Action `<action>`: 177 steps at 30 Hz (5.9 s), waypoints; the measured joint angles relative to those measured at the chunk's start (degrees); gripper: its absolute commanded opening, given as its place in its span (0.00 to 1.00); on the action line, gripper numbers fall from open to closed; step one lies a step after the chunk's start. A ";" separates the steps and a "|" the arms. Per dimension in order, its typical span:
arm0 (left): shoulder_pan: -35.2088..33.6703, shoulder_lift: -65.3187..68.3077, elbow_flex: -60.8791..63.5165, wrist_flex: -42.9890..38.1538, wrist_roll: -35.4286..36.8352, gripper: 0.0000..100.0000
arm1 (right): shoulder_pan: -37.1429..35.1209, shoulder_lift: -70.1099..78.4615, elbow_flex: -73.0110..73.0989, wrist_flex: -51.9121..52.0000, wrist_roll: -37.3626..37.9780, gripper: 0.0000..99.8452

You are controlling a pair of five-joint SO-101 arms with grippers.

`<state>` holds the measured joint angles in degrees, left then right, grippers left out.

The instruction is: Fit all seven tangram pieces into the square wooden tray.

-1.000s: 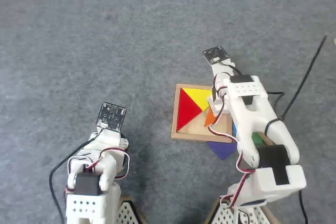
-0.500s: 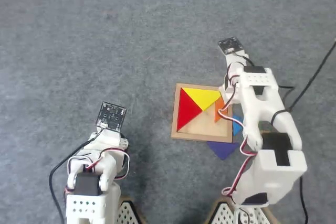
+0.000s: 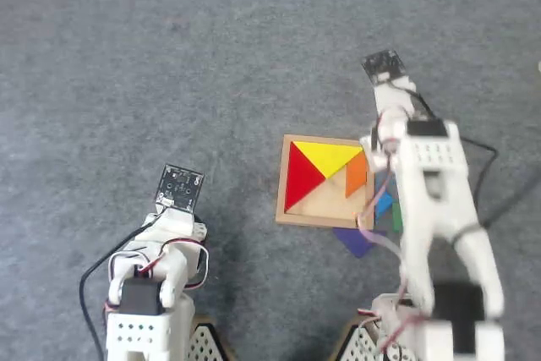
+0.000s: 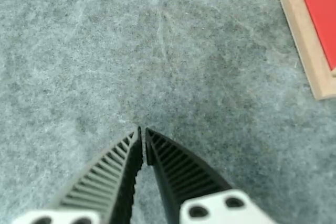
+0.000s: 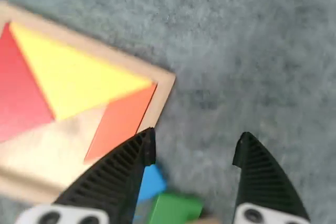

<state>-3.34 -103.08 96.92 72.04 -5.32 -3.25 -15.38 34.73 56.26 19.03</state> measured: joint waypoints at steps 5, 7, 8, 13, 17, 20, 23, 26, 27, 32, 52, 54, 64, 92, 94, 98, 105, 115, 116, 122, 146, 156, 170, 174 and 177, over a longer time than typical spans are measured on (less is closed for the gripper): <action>0.00 0.00 0.00 0.00 0.00 0.02 | 0.70 -10.90 15.03 0.00 0.18 0.25; 0.00 0.00 0.00 0.00 0.00 0.02 | 0.79 -11.43 17.85 0.00 0.18 0.25; 0.00 0.00 0.00 0.00 0.00 0.02 | 1.32 -11.43 18.64 0.00 -0.26 0.25; 0.00 0.00 0.00 0.00 0.00 0.02 | 9.58 -11.43 18.90 0.09 -3.69 0.25; 0.00 0.00 0.00 0.00 0.00 0.02 | 17.49 -11.43 18.90 0.09 -3.96 0.25; 0.00 0.00 0.00 0.00 0.00 0.02 | 17.85 -11.43 18.90 0.09 -3.96 0.25; 0.00 0.00 0.00 0.00 0.00 0.02 | 17.85 -11.43 18.90 0.09 -3.34 0.25; 0.00 0.00 0.00 0.00 0.00 0.02 | 17.85 -11.43 19.08 0.09 -0.97 0.25; 0.00 0.00 0.00 0.00 0.00 0.02 | 17.93 -11.43 19.60 0.09 0.26 0.25; 0.00 0.00 0.00 0.00 0.00 0.02 | 18.02 -11.43 20.13 0.09 4.31 0.25; 0.00 0.00 0.00 0.00 0.00 0.02 | 18.11 -11.52 28.13 -4.75 8.70 0.25; 0.00 0.00 0.00 0.00 0.00 0.02 | 18.11 -11.52 28.13 -5.01 8.70 0.25; 0.00 0.00 0.00 0.00 0.00 0.02 | 18.11 -11.52 26.02 -6.86 9.58 0.25; 0.00 0.00 0.00 0.00 0.00 0.02 | 24.18 1.67 18.81 -11.78 10.02 0.03; 0.00 0.00 0.00 0.00 0.00 0.02 | 25.93 1.76 19.16 -11.78 9.49 0.01; 0.00 0.00 0.00 0.00 0.00 0.02 | 28.22 2.99 19.08 -11.60 9.23 0.01; 0.00 0.00 0.00 0.00 0.00 0.02 | 32.26 0.62 19.16 -10.11 4.92 0.06; 0.00 0.00 0.00 0.00 0.00 0.02 | 30.77 -24.53 26.02 9.32 4.66 0.24; 0.00 0.00 0.00 0.00 0.00 0.02 | 30.51 -26.29 27.96 8.70 4.66 0.24; 0.00 0.00 0.00 0.00 0.00 0.02 | 29.71 -27.87 33.85 1.85 4.57 0.24; 0.00 0.00 0.00 0.00 0.00 0.02 | 27.25 -3.69 24.62 -0.70 8.97 0.06; 0.00 0.00 0.00 0.00 0.00 0.02 | 26.81 -2.90 21.54 -0.26 5.54 0.01; 0.00 0.00 0.00 0.00 0.00 0.02 | 15.82 -2.81 9.76 5.10 0.18 0.01; 0.00 0.00 0.00 0.00 0.00 0.02 | 12.48 -2.81 3.52 11.25 -1.58 0.01; 0.00 0.00 0.00 0.00 0.00 0.02 | 8.00 -2.81 0.97 13.89 -4.31 0.01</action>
<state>-3.34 -103.08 96.92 72.04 -5.32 4.75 -18.20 35.69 70.15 14.73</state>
